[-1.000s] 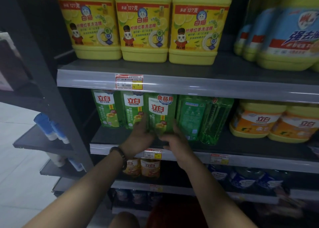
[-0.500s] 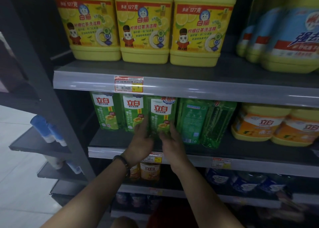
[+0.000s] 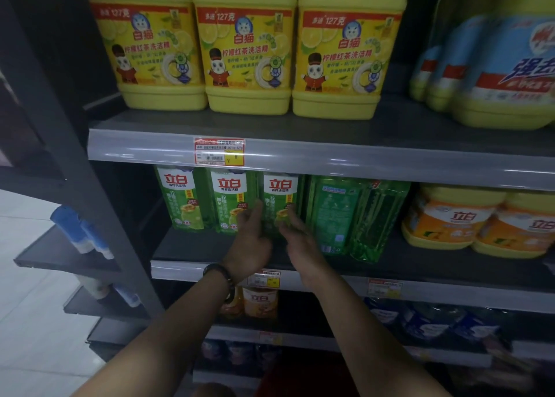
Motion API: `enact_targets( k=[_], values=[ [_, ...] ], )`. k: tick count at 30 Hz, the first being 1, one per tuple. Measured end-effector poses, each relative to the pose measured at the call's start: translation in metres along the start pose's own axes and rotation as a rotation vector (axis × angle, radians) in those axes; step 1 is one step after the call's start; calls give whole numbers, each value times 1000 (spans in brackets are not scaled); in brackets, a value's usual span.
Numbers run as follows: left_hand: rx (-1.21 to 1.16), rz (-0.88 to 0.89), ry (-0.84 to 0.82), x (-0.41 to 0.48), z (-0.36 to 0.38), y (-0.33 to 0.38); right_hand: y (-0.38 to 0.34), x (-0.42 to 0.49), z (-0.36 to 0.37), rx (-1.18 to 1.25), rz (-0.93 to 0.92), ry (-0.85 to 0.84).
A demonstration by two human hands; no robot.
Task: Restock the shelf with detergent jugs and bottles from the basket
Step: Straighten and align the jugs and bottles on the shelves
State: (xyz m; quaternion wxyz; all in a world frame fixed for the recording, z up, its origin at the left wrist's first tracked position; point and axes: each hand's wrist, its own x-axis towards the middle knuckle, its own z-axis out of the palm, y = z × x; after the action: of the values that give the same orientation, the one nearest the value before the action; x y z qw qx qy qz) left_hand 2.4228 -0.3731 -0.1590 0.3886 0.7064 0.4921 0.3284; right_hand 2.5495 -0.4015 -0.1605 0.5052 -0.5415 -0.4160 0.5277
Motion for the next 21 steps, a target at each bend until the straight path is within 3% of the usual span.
enact_targets(
  k=[4,11,18,21],
  values=[
    [12,-7,4,-3,1,3,-9,-10,-4,-100,-54,1],
    [-13,-22,199,-1,21,2,5,-48,-48,-161,-149,301],
    [-186,34,-15,4,49,47,9,-62,-87,-191,-146,432],
    [-246,25,-24,15,54,60,-2,-56,-92,-239,-104,409]
  ],
)
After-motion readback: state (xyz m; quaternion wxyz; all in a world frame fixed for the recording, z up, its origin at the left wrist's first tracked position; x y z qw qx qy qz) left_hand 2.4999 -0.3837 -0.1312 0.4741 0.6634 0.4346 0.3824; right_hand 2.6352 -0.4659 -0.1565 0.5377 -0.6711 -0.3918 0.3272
